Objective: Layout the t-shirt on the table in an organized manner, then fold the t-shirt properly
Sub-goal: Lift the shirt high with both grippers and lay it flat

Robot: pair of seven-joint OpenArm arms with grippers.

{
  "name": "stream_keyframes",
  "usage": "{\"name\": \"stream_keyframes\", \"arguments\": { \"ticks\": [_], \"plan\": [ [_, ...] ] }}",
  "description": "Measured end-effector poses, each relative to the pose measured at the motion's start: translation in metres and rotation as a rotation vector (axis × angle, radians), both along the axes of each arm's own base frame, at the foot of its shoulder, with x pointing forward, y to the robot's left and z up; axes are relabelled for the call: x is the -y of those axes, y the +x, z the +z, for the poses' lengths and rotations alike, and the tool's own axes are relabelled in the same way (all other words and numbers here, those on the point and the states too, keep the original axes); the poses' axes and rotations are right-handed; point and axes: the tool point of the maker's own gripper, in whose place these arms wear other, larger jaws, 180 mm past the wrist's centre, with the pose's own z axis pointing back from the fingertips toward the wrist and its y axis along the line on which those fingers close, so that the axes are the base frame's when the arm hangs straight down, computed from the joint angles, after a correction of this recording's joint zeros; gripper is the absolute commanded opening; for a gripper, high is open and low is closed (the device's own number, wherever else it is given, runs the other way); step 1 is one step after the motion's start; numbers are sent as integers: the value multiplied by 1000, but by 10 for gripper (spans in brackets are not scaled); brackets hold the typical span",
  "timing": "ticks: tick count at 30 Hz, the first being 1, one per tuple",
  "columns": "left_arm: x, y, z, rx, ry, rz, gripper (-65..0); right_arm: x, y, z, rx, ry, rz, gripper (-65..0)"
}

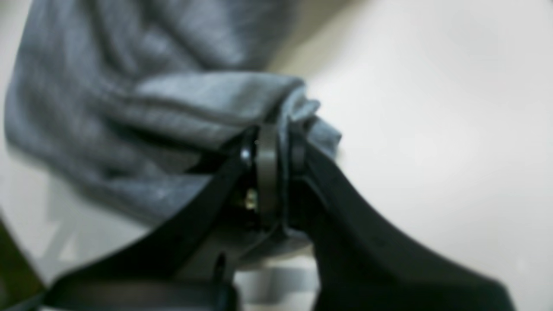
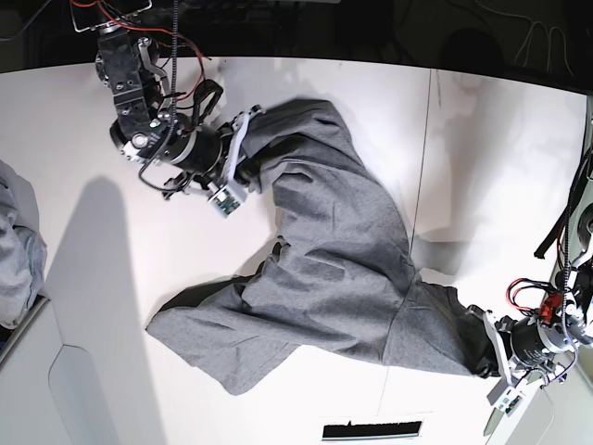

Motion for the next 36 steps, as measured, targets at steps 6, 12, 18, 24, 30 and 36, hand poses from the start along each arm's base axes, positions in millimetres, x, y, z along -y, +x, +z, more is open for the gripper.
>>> {"name": "stream_keyframes", "arguments": {
  "ticks": [6, 12, 18, 24, 30, 36],
  "plan": [
    [-4, 24, 48, 114, -1, 20, -650, 69, 44, 71, 209, 17, -170, -650],
    [-16, 42, 80, 153, -10, 60, -650, 148, 66, 114, 286, -36, -306, -650],
    [-11, 52, 124, 208, -83, 42, -650, 202, 86, 169, 399, 0, -397, -650],
    [-23, 50, 170, 228, -154, 45, -650, 216, 104, 215, 492, 33, -399, -650],
    [-14, 24, 123, 36, -185, -55, -650, 200, 87, 192, 388, 104, -350, -650],
    [-9, -43, 16, -267, -203, -177, -650, 177, 29, 140, 218, 137, -291, -650]
  ]
}}
